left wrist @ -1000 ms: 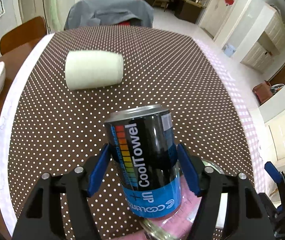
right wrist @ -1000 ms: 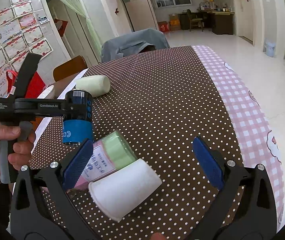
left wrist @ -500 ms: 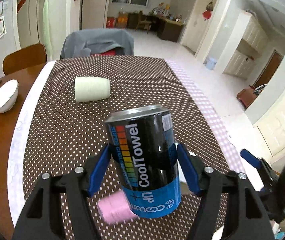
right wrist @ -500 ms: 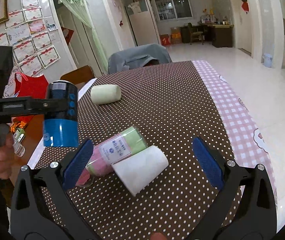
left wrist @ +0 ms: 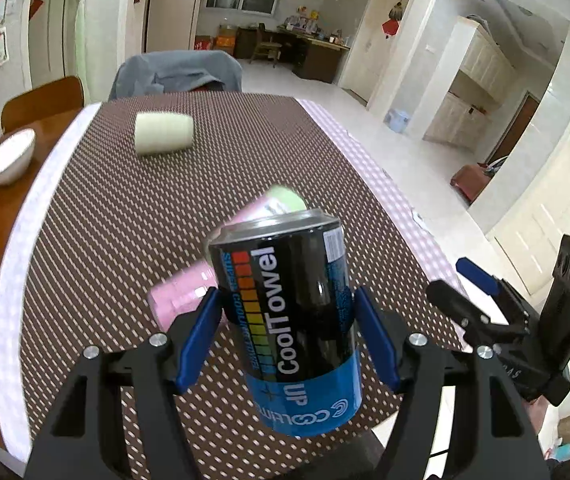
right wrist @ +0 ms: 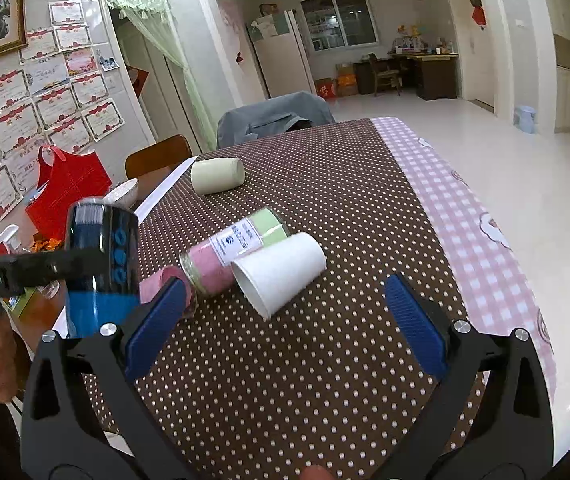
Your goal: Flip cup upside down
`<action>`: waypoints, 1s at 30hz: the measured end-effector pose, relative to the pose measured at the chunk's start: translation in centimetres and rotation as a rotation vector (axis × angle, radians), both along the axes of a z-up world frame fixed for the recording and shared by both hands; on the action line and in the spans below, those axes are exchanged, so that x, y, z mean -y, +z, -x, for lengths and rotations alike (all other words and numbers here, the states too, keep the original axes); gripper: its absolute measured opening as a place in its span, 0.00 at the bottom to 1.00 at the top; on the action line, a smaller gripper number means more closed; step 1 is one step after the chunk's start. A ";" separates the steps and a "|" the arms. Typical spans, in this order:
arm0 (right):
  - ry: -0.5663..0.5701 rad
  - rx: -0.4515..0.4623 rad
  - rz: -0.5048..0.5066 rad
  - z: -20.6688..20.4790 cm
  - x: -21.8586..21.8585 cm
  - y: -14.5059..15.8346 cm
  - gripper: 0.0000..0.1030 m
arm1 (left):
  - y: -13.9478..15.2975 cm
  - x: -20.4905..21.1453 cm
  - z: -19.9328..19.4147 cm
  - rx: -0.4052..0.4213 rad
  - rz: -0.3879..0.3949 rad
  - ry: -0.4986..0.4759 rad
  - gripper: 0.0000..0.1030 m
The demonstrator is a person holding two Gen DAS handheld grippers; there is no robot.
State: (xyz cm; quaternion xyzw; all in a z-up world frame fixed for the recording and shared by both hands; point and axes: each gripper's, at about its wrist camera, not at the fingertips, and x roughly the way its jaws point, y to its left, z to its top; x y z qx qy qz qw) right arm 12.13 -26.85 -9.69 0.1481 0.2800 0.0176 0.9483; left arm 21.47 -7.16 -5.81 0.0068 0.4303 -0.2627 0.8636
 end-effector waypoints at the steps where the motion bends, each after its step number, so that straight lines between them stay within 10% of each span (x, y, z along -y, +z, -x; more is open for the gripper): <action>1: -0.002 -0.001 -0.002 0.3 0.0 -0.2 0.94 | -0.5 0.0 0.3 -0.006 0.002 -0.002 0.64; 16: -0.036 0.000 0.009 3.5 0.5 -0.9 0.94 | -8.3 2.3 -0.5 -0.140 -0.004 0.003 0.65; 30: -0.024 -0.015 0.009 3.5 -0.6 -1.0 0.94 | -6.6 2.2 0.8 -0.001 -0.080 0.024 0.80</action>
